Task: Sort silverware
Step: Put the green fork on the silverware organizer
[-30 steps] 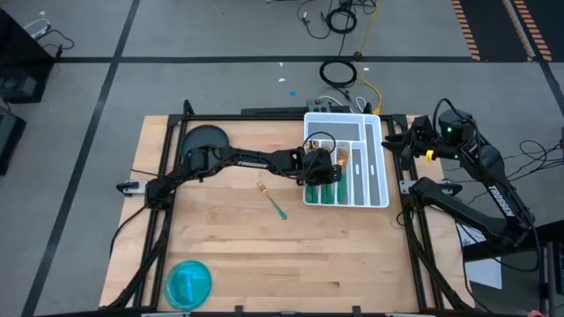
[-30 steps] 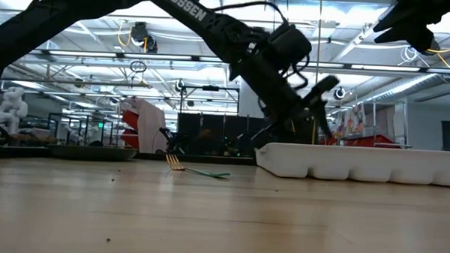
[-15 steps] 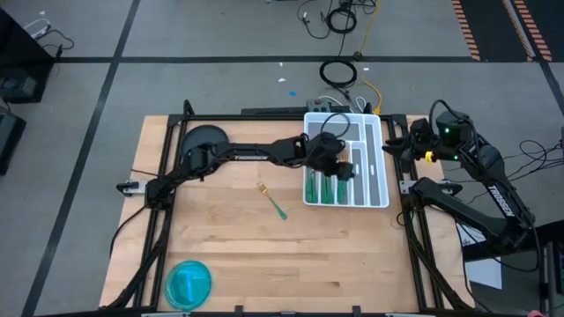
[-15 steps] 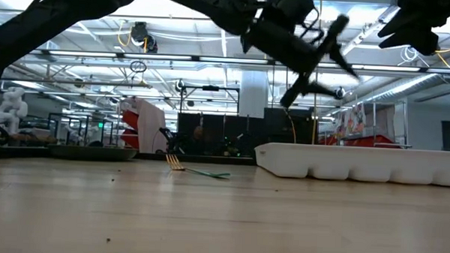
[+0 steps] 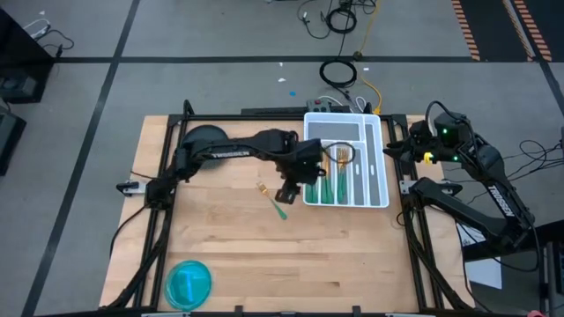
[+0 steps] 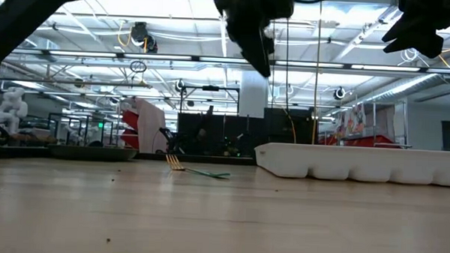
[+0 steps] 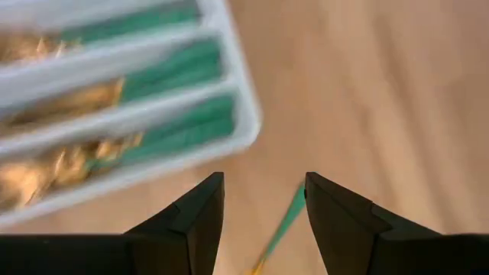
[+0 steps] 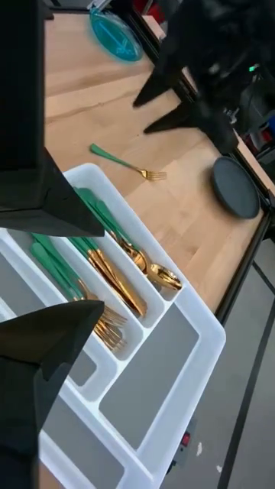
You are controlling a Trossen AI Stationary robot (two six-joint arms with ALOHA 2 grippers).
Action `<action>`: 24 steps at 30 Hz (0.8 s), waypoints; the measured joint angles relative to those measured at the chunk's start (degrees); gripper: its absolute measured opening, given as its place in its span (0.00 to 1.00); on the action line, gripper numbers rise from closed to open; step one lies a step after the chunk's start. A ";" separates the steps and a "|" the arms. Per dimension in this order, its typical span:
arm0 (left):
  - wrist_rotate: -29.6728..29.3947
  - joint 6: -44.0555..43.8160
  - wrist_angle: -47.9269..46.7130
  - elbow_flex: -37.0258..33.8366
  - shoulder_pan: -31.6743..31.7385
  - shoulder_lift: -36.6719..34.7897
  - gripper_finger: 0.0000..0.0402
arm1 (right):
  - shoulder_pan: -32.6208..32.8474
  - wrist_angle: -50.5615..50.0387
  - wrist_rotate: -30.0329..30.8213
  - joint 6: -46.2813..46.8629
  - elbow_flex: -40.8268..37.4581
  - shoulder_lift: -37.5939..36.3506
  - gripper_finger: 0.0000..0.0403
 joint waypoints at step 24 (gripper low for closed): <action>-8.70 17.56 23.62 -50.39 1.70 -28.94 0.47 | -0.01 0.83 -0.09 3.05 0.00 -0.09 0.35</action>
